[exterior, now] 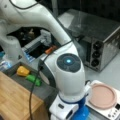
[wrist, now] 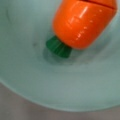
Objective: Open the drawer. Pick up the carrot. Put the carrots in the drawer.
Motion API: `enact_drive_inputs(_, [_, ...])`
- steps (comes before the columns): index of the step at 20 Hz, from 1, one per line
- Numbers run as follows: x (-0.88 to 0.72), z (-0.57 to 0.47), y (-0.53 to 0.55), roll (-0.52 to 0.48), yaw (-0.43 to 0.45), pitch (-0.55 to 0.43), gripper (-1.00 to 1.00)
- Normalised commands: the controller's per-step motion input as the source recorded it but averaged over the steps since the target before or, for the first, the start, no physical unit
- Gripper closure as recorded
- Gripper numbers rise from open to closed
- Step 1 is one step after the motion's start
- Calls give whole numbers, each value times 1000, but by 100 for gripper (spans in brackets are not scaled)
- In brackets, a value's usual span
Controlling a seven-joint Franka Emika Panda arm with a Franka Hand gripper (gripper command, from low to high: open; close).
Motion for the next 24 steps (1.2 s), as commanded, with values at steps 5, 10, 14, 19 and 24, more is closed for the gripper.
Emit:
enact_drive_inputs(5, [302,36,-9,-75,78,137,-100])
enact_drive_inputs(10, [322,-24,-24,-49,89,118,-100])
enact_drive_inputs(14, [297,14,-38,-48,78,137,-100])
enact_drive_inputs(19, [311,23,-92,-54,89,125,-100])
enact_drive_inputs(24, [293,78,-125,-33,103,126,-100])
